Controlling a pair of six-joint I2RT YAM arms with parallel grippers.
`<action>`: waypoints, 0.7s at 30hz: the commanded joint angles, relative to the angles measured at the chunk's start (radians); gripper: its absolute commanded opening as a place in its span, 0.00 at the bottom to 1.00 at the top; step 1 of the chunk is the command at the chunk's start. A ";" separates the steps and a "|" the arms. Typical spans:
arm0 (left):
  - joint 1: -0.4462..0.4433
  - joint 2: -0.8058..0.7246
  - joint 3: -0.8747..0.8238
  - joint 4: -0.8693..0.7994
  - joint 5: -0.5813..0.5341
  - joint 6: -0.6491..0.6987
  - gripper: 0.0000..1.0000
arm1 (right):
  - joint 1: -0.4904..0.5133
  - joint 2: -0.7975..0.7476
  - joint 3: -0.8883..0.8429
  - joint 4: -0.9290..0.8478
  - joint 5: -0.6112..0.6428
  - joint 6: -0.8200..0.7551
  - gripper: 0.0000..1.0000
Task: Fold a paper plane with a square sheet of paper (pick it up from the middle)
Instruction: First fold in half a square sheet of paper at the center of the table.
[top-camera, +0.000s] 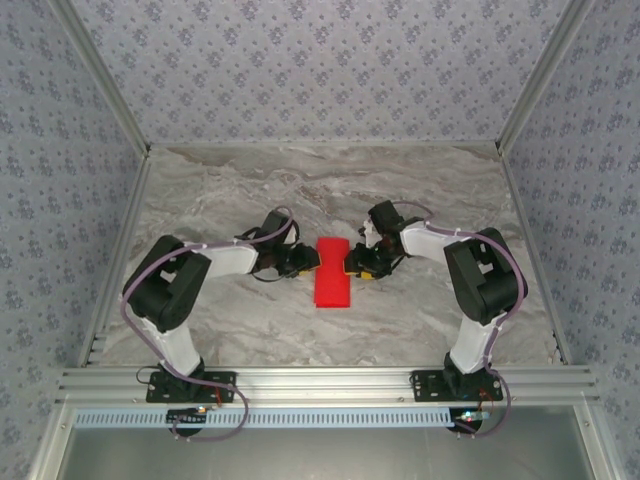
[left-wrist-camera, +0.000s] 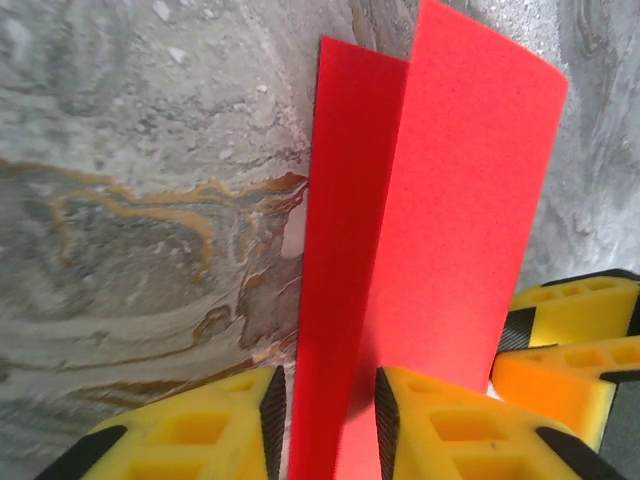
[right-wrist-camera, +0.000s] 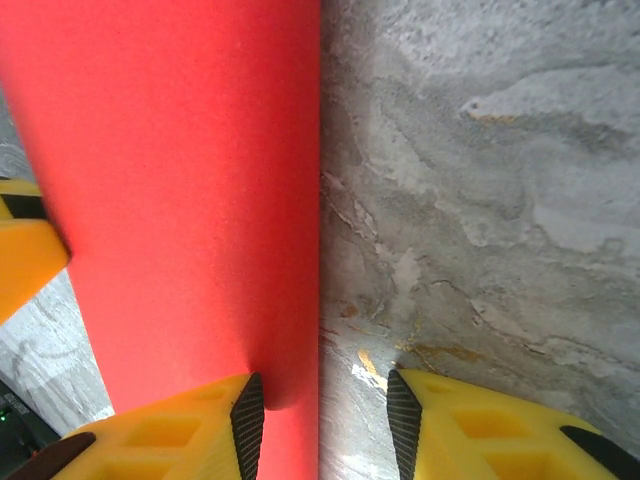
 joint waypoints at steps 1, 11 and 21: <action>0.004 -0.076 0.034 -0.104 -0.059 0.044 0.34 | 0.019 0.035 0.020 -0.015 0.026 -0.006 0.42; -0.011 -0.076 0.018 0.000 0.033 0.037 0.42 | 0.021 0.012 0.034 -0.032 0.027 -0.010 0.42; -0.012 -0.022 0.017 0.035 0.097 0.047 0.51 | 0.012 -0.027 0.026 -0.036 0.017 -0.003 0.43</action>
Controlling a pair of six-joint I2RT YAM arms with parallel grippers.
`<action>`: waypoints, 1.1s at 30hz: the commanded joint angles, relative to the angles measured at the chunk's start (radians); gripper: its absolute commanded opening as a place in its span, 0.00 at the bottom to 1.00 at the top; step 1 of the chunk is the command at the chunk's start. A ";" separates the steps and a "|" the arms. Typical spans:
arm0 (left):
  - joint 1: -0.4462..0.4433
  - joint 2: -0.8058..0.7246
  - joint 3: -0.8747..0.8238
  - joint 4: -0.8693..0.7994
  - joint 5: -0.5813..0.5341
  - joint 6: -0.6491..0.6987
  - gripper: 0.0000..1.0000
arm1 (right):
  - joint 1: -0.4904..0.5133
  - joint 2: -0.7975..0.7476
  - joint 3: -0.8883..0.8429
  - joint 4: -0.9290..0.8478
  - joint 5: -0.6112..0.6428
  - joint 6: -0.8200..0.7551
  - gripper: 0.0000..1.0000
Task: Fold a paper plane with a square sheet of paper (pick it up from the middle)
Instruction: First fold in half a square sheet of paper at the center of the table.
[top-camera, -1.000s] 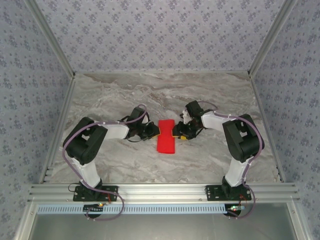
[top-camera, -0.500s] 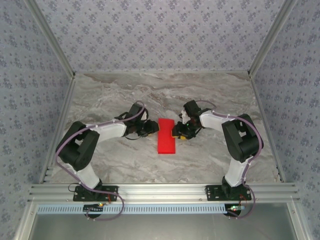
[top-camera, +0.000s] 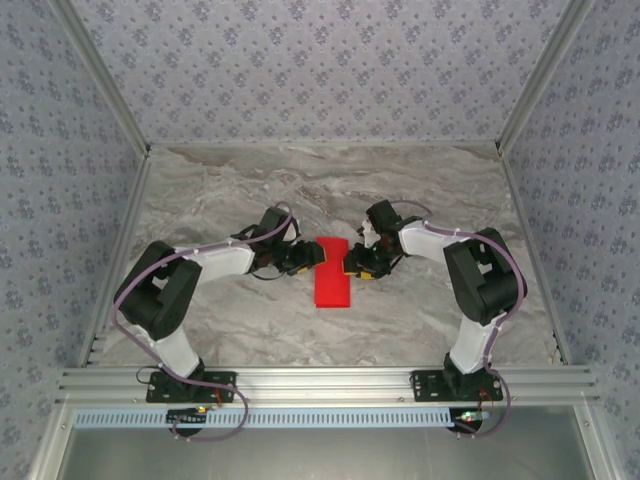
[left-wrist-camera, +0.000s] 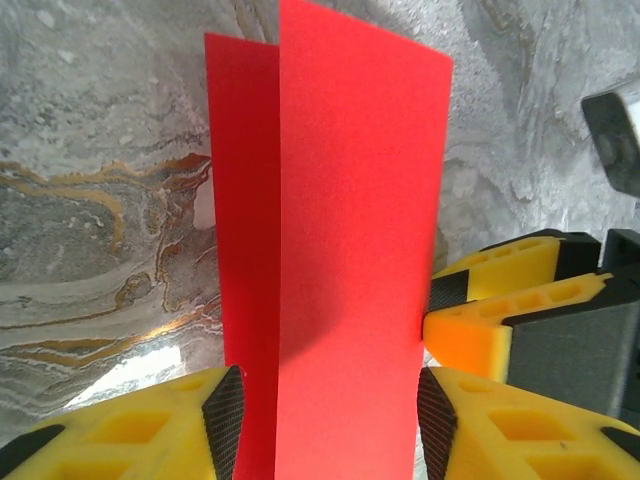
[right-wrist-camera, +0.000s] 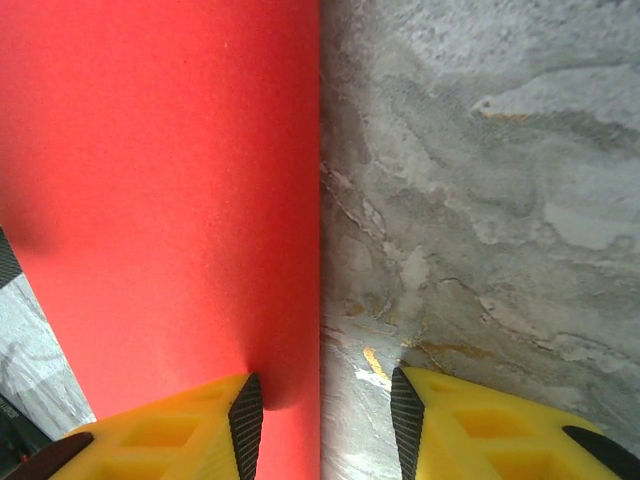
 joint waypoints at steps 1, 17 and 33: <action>-0.005 0.026 0.013 0.056 0.059 0.003 0.49 | 0.000 -0.028 0.013 -0.017 -0.004 -0.002 0.43; -0.006 0.067 0.019 0.077 0.065 -0.007 0.16 | -0.020 -0.098 -0.053 0.066 -0.083 0.039 0.50; -0.010 0.015 0.036 -0.020 -0.027 -0.004 0.32 | 0.020 0.031 0.034 -0.023 0.021 0.006 0.41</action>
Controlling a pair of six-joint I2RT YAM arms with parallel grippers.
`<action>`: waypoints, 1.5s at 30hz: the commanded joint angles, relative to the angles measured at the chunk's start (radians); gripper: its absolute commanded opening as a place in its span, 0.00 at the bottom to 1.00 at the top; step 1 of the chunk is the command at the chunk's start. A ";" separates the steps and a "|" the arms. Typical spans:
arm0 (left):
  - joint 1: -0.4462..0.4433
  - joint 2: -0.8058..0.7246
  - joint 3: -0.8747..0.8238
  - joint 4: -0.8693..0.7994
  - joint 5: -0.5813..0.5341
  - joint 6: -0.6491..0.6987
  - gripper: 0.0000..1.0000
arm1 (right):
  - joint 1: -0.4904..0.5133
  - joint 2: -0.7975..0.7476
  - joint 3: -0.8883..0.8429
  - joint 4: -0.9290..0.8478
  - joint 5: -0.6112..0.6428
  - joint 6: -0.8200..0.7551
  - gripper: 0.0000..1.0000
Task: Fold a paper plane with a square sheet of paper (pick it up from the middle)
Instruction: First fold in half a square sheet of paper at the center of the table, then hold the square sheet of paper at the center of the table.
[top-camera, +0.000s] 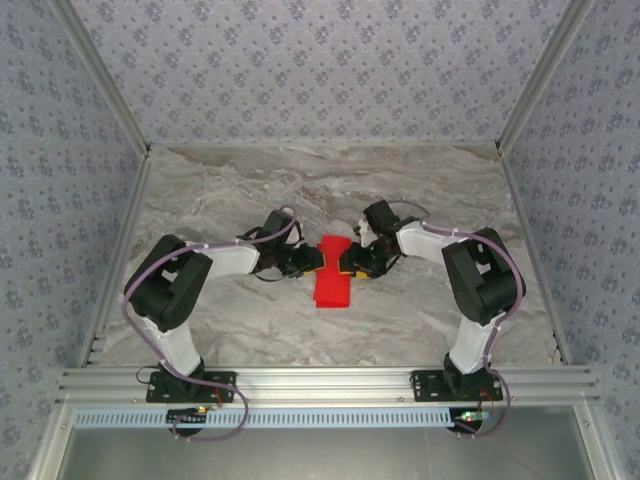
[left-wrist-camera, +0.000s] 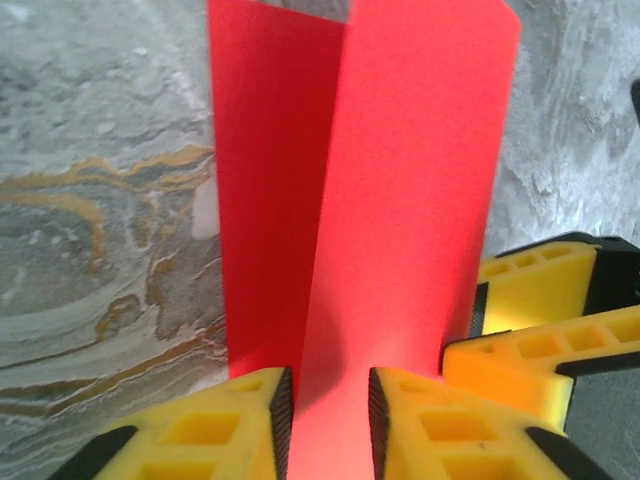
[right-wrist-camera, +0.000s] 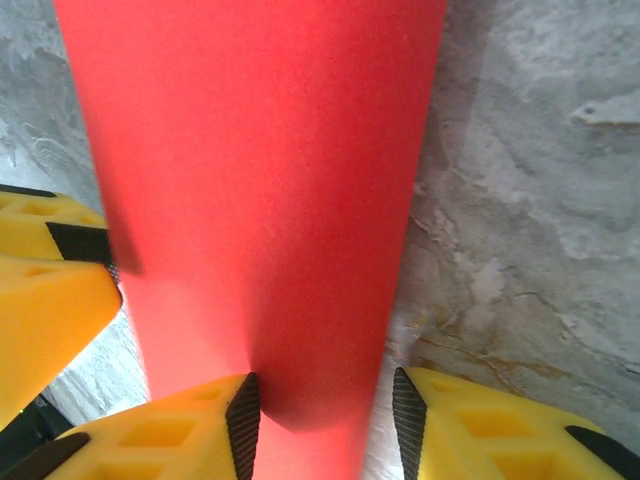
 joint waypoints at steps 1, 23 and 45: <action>-0.008 -0.067 0.034 -0.080 -0.090 0.003 0.33 | 0.007 0.031 0.031 -0.064 0.060 -0.022 0.40; -0.006 -0.138 -0.004 -0.001 -0.231 -0.011 0.32 | 0.078 0.225 0.140 -0.247 0.210 -0.204 0.45; -0.028 0.012 0.005 0.126 -0.100 -0.040 0.27 | 0.096 0.280 0.153 -0.254 0.253 -0.231 0.52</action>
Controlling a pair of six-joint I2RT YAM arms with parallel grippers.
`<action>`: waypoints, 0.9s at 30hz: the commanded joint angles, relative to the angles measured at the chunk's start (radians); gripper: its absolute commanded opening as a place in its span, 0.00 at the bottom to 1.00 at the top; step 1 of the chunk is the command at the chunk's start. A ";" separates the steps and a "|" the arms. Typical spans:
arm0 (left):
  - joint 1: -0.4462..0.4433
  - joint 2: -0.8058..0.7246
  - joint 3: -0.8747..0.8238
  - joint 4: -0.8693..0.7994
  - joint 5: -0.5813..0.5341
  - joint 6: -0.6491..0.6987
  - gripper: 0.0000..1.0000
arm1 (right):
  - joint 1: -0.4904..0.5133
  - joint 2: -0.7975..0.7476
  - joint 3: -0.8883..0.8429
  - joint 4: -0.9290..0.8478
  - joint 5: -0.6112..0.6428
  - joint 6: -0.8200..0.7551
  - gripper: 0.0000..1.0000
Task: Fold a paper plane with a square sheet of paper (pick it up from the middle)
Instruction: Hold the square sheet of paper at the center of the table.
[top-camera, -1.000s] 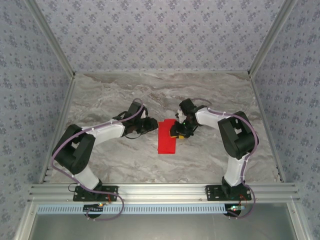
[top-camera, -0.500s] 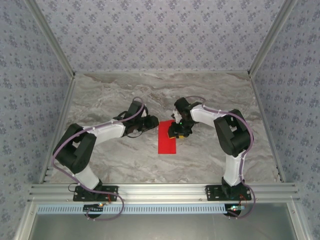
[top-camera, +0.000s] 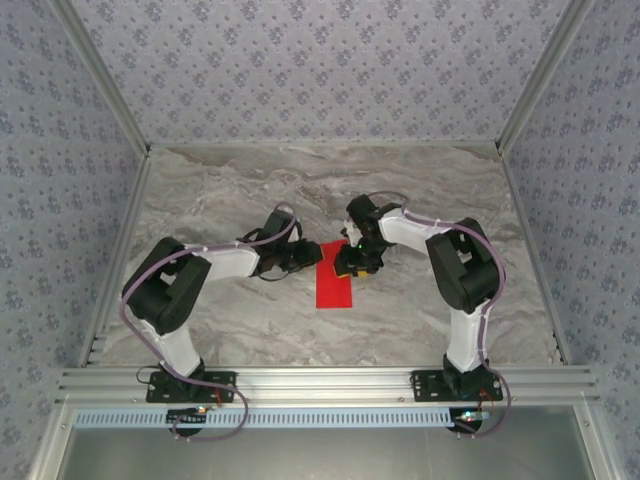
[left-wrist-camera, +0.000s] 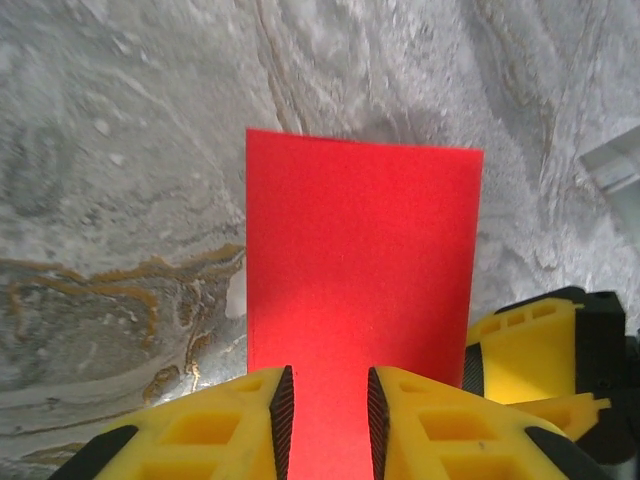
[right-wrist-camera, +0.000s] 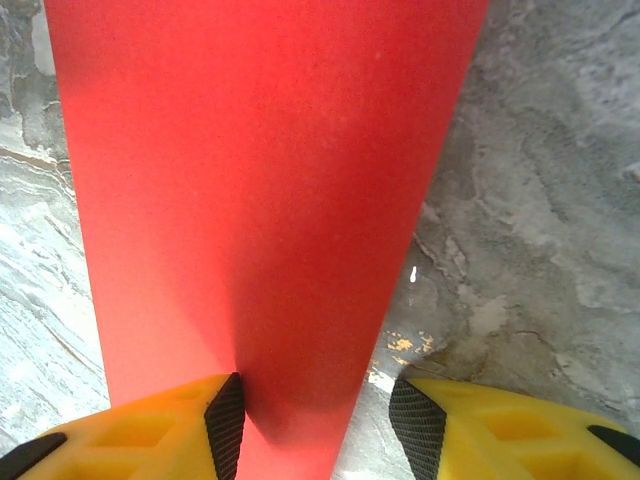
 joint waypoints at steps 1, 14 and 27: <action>-0.011 0.030 0.029 0.034 0.042 -0.009 0.26 | 0.028 0.133 -0.064 0.020 0.104 -0.033 0.52; -0.010 0.033 0.026 0.042 0.066 -0.005 0.19 | 0.027 0.171 -0.061 0.008 0.128 0.013 0.53; -0.012 0.046 0.022 0.066 0.092 -0.010 0.16 | 0.031 0.192 -0.027 0.006 0.136 0.018 0.53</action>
